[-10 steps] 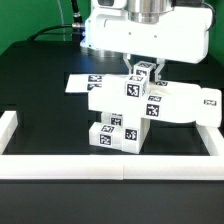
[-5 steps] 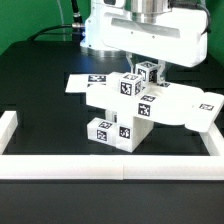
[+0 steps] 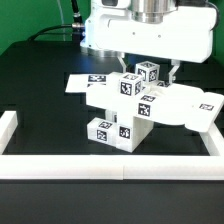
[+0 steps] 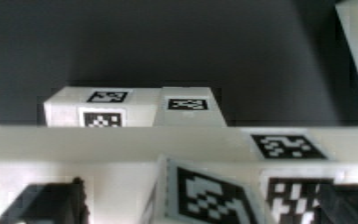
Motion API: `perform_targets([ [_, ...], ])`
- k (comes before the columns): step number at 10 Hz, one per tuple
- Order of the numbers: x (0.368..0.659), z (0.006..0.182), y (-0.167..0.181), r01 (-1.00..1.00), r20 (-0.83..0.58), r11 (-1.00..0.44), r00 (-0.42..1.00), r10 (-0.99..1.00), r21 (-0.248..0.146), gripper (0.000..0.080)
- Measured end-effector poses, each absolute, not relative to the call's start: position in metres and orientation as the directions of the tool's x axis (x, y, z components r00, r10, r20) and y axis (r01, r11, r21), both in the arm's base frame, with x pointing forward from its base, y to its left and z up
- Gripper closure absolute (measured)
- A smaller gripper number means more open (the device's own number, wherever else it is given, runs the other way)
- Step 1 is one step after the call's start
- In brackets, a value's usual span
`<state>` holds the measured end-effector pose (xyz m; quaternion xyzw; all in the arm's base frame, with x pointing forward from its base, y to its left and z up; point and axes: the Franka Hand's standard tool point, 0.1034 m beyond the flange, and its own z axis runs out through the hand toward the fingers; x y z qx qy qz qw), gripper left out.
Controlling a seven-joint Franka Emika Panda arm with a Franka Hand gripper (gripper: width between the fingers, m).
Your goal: Assemble chair
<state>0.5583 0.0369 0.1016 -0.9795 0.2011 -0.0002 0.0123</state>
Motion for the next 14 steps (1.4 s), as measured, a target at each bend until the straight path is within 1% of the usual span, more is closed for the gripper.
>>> perform_targets([
  [2,0.5582,0.1014,0.0361,-0.169,0.001,-0.985,0.986,-0.169,-0.024,0.0151],
  [3,0.5582,0.1015,0.0362,-0.119,0.002,-0.993,0.993,-0.119,-0.022,0.0151],
  [4,0.5581,0.1015,0.0359,-0.009,0.004,-1.0,1.0,-0.009,-0.011,0.0151],
  [5,0.558,0.1014,0.0368,0.081,0.004,-0.997,0.997,0.081,-0.004,0.0151],
  [7,0.558,0.1012,0.0352,0.236,0.004,-0.972,0.972,0.236,-0.003,0.0151],
  [9,0.558,0.1011,0.0335,0.332,0.004,-0.943,0.943,0.332,-0.003,0.0151],
  [10,0.5579,0.1007,0.0335,0.319,0.003,-0.948,0.948,0.319,-0.003,0.0278],
  [11,0.5578,0.1005,0.0334,0.319,0.003,-0.948,0.948,0.319,-0.003,0.0278],
  [12,0.5577,0.1003,0.0333,0.319,0.002,-0.948,0.948,0.319,-0.003,0.0415],
  [13,0.5576,0.1001,0.0332,0.314,0.002,-0.949,0.949,0.314,-0.003,0.0534],
  [14,0.5575,0.1,0.0332,0.299,0.002,-0.954,0.954,0.299,-0.003,0.0534],
])
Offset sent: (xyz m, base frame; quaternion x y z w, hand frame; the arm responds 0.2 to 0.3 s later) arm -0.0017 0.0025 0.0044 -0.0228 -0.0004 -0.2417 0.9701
